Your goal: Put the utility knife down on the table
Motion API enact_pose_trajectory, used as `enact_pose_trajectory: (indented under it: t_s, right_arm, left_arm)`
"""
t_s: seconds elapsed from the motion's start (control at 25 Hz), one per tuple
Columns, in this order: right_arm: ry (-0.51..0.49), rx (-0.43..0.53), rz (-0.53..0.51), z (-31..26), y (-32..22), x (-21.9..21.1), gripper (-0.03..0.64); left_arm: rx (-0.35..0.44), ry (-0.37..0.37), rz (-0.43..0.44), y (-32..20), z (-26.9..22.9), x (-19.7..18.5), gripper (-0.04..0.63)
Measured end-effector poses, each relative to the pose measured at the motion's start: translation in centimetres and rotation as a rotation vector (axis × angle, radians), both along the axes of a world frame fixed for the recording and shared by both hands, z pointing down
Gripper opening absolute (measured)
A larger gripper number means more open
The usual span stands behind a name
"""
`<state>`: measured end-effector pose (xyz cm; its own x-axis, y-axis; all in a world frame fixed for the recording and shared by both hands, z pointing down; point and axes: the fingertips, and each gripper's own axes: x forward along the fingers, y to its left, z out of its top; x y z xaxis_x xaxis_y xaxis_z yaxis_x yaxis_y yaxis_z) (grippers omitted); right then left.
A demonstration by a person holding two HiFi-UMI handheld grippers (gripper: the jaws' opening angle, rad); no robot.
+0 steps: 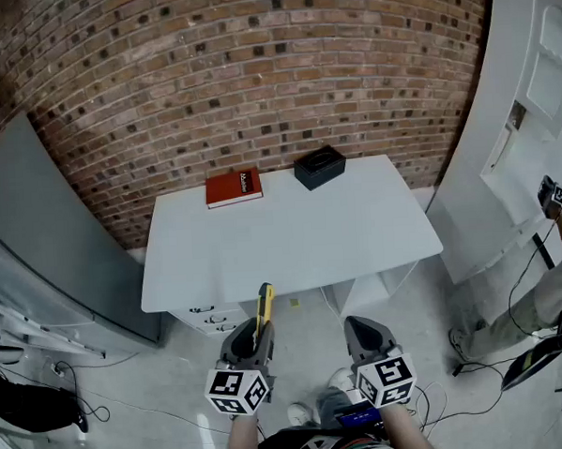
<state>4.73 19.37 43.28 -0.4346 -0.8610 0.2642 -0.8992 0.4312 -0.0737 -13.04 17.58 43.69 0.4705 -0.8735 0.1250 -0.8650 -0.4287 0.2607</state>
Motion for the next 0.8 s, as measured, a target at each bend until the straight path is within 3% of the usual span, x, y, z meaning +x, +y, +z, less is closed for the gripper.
enact_pose_trajectory:
  t_s: [0.52, 0.8]
  right_arm:
    - [0.009, -0.008, -0.013, 0.2, 1.1, -0.2, 0.000]
    - [-0.003, -0.011, -0.045, 0.9, -2.0, -0.8, 0.000]
  left_arm:
    - [-0.009, 0.002, 0.025, 0.3, 0.0, 0.0, 0.120]
    - [-0.041, 0.004, 0.011, -2.6, 1.3, -1.2, 0.120]
